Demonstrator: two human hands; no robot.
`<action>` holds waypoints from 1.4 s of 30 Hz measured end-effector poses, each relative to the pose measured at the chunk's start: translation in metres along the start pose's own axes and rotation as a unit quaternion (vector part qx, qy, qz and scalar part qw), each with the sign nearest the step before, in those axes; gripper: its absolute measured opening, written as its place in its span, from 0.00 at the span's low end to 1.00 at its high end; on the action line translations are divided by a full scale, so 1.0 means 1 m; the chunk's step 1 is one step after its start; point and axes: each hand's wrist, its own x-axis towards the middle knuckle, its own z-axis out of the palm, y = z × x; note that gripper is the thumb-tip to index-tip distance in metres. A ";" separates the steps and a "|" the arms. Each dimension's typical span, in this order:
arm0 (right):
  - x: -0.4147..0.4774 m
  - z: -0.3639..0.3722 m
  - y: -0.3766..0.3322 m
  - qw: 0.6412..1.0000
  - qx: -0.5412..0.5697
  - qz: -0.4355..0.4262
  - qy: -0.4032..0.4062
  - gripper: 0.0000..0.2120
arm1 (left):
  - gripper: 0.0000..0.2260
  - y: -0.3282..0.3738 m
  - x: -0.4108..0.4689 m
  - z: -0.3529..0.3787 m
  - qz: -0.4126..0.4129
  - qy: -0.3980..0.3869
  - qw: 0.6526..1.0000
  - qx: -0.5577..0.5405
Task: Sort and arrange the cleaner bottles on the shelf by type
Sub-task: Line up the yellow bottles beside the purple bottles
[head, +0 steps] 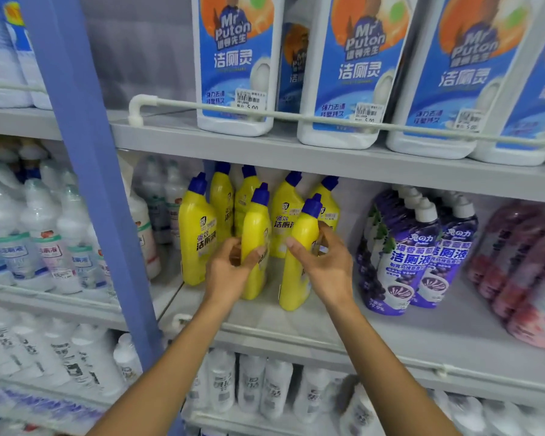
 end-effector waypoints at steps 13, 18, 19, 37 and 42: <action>0.025 -0.031 0.039 1.000 -0.010 0.014 -0.026 0.46 | 0.32 0.007 0.022 0.053 -0.036 -0.053 0.998 0.014; 0.026 -0.022 0.041 0.999 0.001 0.034 0.014 0.46 | 0.30 0.008 0.027 0.043 -0.019 -0.121 0.992 0.015; 0.028 -0.020 0.040 0.999 0.001 0.040 0.021 0.46 | 0.28 0.005 0.030 0.042 -0.018 -0.136 0.990 -0.001; 0.045 -0.014 0.055 0.997 0.076 -0.007 -0.001 0.35 | 0.22 -0.024 0.056 0.012 -0.013 -0.213 0.976 -0.044; 0.037 -0.022 0.063 0.999 0.027 0.000 -0.029 0.33 | 0.21 -0.029 0.057 0.017 -0.007 -0.186 0.982 -0.035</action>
